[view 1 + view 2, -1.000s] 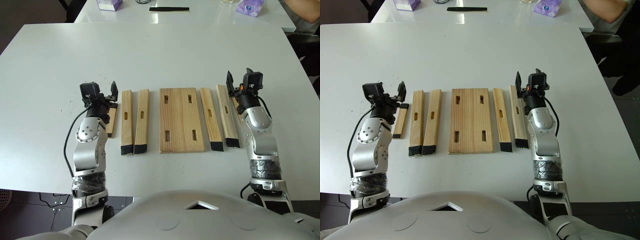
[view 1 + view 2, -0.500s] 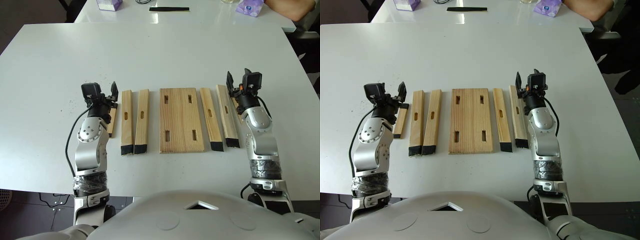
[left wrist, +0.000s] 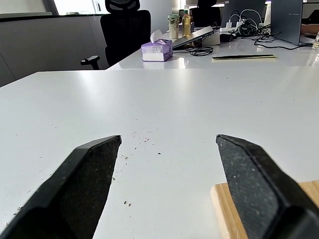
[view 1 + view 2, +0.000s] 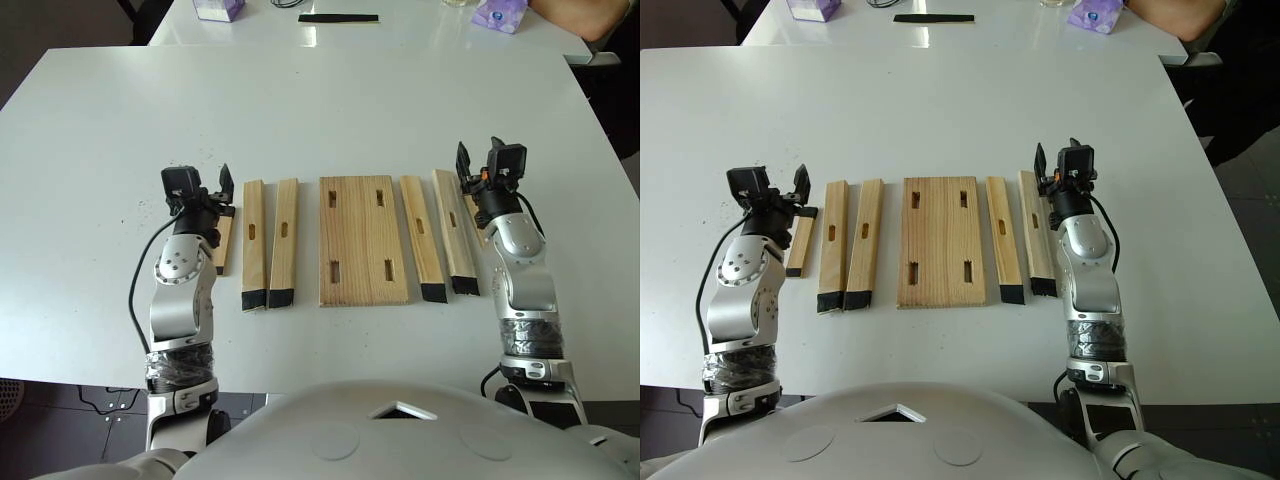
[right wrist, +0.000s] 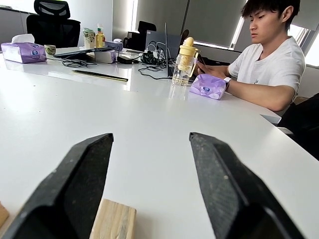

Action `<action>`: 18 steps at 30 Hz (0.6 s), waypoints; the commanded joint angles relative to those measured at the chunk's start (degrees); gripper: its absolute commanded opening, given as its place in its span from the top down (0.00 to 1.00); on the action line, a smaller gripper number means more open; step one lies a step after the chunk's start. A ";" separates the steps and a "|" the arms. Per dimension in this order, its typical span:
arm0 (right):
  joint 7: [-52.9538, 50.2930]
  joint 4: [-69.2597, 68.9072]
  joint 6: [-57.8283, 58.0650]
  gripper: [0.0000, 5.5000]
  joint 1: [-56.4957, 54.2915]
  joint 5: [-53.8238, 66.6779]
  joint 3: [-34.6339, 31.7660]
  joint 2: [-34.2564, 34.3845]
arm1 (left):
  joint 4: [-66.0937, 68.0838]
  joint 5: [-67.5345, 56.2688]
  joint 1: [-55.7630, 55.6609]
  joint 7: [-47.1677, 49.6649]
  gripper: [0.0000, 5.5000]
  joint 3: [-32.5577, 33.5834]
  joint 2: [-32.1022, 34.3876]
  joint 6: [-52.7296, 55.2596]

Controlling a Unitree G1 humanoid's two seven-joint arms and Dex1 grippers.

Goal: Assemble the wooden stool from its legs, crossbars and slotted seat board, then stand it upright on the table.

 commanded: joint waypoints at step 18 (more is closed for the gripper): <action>-1.07 2.93 0.62 0.49 -2.13 -0.37 -0.25 0.47 | 1.80 0.55 -1.61 2.14 0.43 0.57 0.30 -0.21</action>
